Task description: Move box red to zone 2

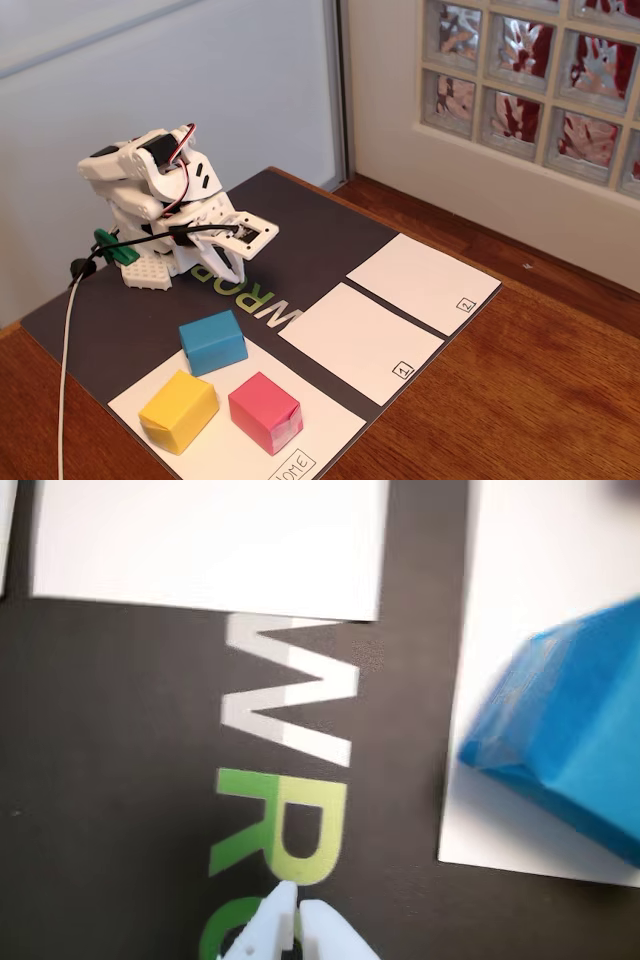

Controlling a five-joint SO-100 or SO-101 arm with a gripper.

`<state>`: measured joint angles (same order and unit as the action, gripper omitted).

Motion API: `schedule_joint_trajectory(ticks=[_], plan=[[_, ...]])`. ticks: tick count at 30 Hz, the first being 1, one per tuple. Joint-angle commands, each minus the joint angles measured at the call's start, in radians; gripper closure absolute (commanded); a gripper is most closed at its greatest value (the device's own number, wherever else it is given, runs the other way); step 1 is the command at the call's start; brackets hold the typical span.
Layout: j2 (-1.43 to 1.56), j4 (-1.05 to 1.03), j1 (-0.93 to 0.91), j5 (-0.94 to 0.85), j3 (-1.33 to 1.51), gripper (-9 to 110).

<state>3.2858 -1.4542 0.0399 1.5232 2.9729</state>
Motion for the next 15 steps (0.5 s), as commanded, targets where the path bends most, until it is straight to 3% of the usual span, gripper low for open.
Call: schedule_joint_trajectory(ticks=[1, 15], plan=[[0.054, -0.006, 0.014, -0.005, 0.066, 102], [0.052, 0.034, 0.012, -0.023, 0.066, 102]])
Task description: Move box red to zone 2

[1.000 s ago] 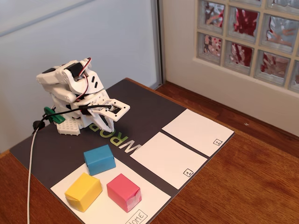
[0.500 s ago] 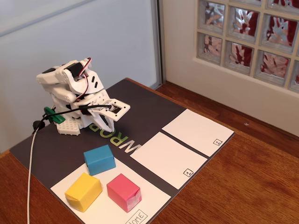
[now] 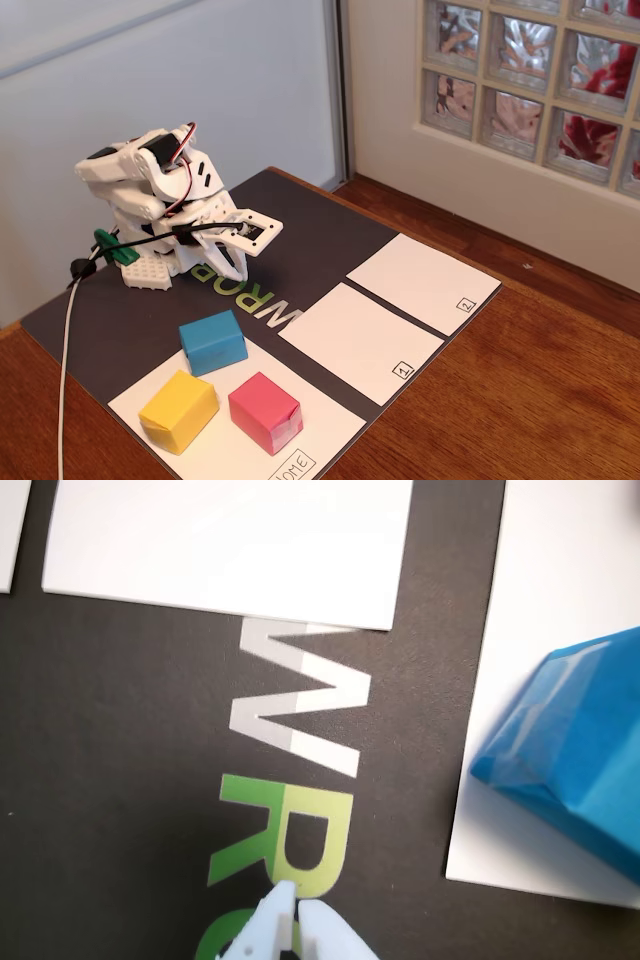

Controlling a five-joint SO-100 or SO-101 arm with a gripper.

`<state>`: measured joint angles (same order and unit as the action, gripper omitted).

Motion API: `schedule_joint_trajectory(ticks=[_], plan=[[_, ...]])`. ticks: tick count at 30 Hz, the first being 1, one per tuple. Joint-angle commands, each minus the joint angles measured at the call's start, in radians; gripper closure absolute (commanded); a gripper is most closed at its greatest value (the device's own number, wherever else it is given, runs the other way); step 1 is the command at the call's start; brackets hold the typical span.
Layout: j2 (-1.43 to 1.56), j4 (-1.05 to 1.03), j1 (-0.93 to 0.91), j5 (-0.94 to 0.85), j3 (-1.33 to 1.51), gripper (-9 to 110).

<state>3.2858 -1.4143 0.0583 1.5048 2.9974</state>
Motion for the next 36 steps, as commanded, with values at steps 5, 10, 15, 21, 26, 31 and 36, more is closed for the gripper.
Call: schedule_joint_trajectory(ticks=[5, 10, 15, 21, 26, 31, 36], plan=[[0.049, 0.063, 0.089, 0.167, -0.021, 102], [-0.290, 0.181, 0.158, 0.218, -0.225, 102], [-0.687, 0.212, 0.184, 0.170, -0.588, 102], [-1.029, 0.106, 0.115, 0.041, -1.034, 102], [-1.147, 0.075, 0.014, -0.086, -1.206, 102], [-1.235, 0.078, -0.097, -0.202, -1.299, 102], [-1.336, 0.077, -0.198, -0.272, -1.396, 102]])
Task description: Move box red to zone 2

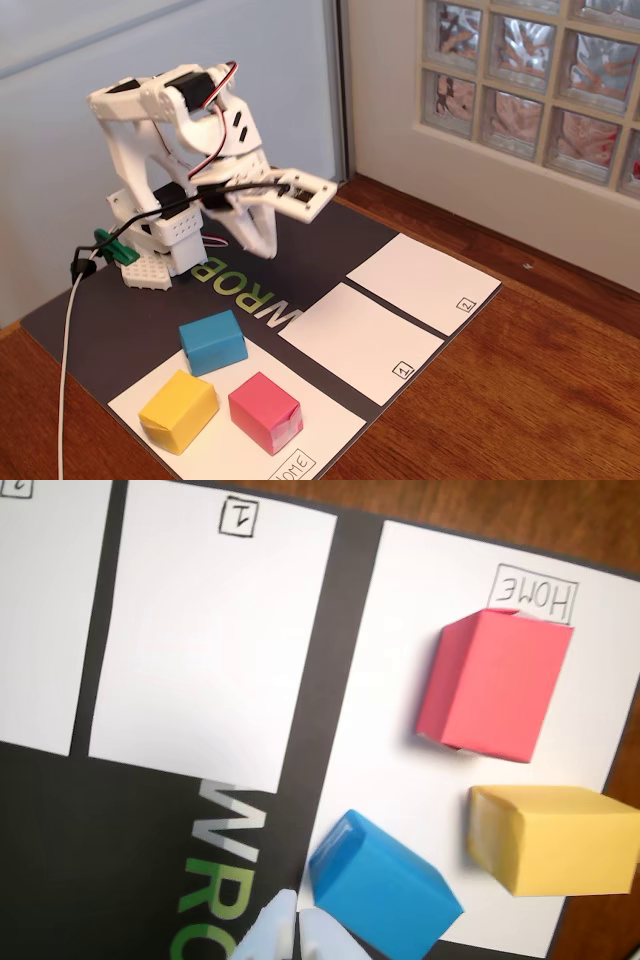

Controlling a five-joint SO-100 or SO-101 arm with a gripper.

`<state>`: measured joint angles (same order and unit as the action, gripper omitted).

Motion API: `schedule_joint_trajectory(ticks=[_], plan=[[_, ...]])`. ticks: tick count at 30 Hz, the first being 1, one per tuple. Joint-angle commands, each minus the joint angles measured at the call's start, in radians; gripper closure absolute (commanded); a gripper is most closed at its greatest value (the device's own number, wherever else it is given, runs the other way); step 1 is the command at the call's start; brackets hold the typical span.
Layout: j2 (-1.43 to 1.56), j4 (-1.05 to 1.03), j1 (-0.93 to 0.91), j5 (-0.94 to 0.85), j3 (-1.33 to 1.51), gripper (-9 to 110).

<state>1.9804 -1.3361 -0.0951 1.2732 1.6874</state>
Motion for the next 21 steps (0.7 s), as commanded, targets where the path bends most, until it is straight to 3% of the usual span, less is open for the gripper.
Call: schedule_joint_trajectory(ticks=[1, 9, 21], plan=[[-0.052, -0.003, -0.061, -0.055, -0.110, 102], [-0.368, -0.138, -0.170, -0.133, -0.489, 102], [-0.706, -0.101, -0.238, -0.190, -0.741, 102]])
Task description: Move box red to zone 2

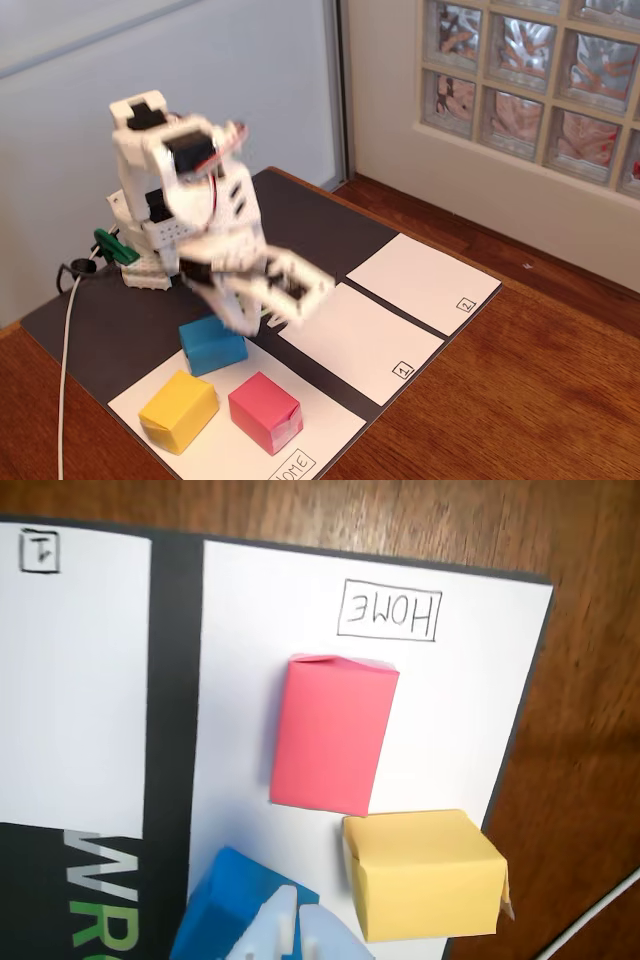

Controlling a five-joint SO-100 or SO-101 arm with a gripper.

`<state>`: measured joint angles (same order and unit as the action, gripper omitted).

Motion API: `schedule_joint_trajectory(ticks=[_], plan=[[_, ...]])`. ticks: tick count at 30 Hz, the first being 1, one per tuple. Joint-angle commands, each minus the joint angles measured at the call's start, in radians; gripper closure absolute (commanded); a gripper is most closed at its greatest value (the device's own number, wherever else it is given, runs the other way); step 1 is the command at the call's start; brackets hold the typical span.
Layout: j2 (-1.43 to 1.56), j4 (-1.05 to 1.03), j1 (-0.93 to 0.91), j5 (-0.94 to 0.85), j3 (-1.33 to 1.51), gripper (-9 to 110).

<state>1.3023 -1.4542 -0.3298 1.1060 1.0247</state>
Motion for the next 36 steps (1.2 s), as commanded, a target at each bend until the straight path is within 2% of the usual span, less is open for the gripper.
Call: schedule_joint_trajectory(ticks=[1, 14, 20, 28, 36], plan=[[-0.054, 0.020, -0.003, -0.038, -0.094, 102], [-0.264, 0.069, 0.021, -0.109, -0.212, 99], [-0.290, 0.091, 0.037, -0.089, -0.212, 83], [-0.268, 0.081, 0.058, 0.029, -0.213, 60], [-0.250, 0.052, 0.066, 0.109, -0.186, 55]])
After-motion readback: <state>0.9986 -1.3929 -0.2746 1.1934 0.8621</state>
